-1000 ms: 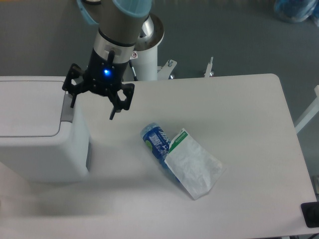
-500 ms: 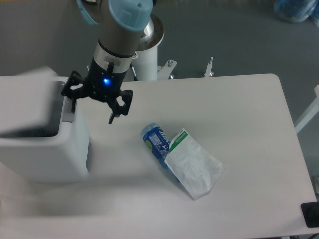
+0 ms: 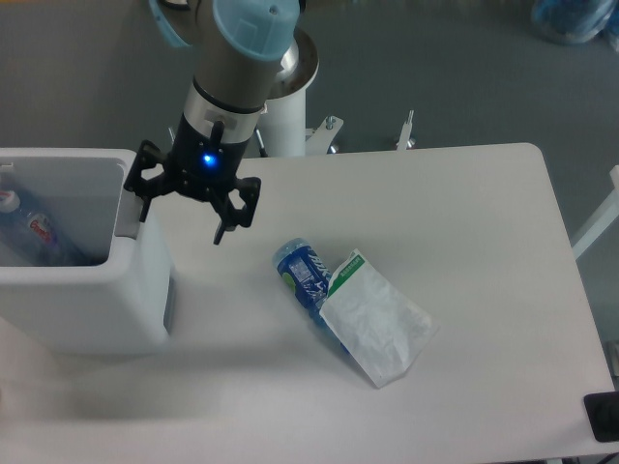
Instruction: Open the trash can
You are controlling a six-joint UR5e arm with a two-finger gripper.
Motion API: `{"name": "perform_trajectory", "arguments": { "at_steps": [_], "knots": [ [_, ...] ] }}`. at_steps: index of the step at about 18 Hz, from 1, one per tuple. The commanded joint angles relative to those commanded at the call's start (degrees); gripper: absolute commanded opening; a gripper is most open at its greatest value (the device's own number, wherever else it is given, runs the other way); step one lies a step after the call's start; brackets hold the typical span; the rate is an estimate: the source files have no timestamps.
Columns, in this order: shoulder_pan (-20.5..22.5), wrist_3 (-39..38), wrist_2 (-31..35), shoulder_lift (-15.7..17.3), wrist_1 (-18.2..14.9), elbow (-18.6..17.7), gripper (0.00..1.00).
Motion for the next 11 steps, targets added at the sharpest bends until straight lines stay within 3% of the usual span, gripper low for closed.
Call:
{"name": "perform_trajectory", "arguments": {
  "at_steps": [2,5,11],
  "knots": [
    [3.2,0.3,0.0,-1.2,1.9,1.0,1.00],
    [6.0,1.1,0.1,-3.5,2.2,2.4,1.00],
    [14.2,14.4,5.2,-4.2,2.0,0.3,1.00]
  ]
}}
